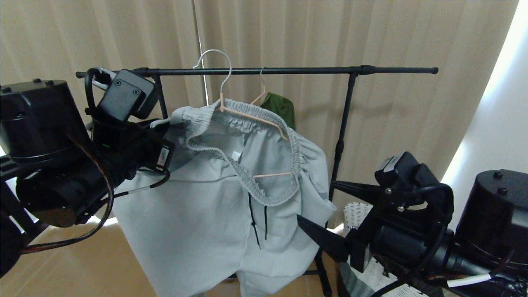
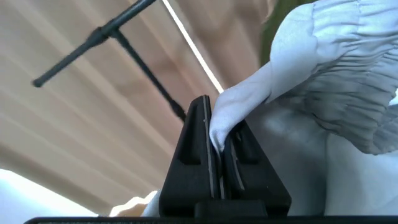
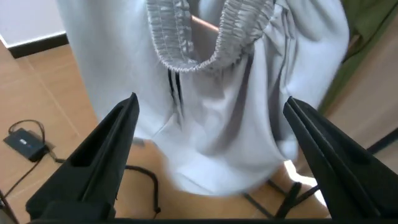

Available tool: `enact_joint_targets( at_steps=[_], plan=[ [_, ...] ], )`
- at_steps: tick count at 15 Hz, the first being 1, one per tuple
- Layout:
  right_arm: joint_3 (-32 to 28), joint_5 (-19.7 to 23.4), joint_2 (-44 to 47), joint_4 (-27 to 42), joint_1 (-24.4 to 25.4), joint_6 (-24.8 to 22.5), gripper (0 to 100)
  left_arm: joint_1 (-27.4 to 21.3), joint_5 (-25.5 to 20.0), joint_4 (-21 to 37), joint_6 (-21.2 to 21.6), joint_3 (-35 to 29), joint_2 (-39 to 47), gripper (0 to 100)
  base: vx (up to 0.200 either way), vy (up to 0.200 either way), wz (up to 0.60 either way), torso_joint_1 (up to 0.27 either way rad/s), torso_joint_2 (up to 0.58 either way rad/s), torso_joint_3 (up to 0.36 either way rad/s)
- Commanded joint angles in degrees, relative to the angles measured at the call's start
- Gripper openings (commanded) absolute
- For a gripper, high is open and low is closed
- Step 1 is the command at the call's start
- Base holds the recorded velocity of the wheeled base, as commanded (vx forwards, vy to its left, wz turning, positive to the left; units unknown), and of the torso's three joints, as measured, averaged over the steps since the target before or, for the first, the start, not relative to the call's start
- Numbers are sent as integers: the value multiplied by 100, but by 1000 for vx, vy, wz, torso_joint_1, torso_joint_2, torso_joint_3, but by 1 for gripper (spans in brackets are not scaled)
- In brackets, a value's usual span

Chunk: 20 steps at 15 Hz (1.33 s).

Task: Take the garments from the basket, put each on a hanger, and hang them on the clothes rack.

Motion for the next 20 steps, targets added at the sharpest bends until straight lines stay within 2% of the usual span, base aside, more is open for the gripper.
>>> enact_joint_targets(
  at_steps=[1,3,5,8,10,14,17,19,20],
  plan=[
    [-152,34,24,-165,-299,-219,100,-317,10,6,-221,24,89,0,0,0,0,0,0,0],
    [-187,271,-3,-376,-765,-825,100,-440,10,-3,-229,59,80,0,0,0,0,0,0,0],
    [-398,597,-3,-525,-1099,-1133,100,-545,10,-3,-229,50,89,0,0,0,0,0,0,0],
    [-1048,614,279,-288,-1126,-1555,100,-835,2,-3,-221,50,133,0,0,0,0,0,0,0],
    [-1338,605,349,116,-1117,-1748,100,-1011,2,-3,-212,41,230,0,0,0,0,0,0,0],
    [-1997,570,472,687,-1108,-2205,100,-1108,-16,-12,-194,15,221,0,0,0,0,0,0,0],
    [-2296,561,498,1083,-1090,-2249,100,-1117,-25,-21,-168,32,203,0,0,0,0,0,0,0],
    [-2296,553,490,1101,-1029,-2249,100,-1134,-25,-21,-168,24,195,0,0,0,0,0,0,0],
    [-2287,535,498,1101,-1020,-2258,0,-1134,-34,-64,-168,32,195,0,0,0,0,0,0,0]
  ],
)
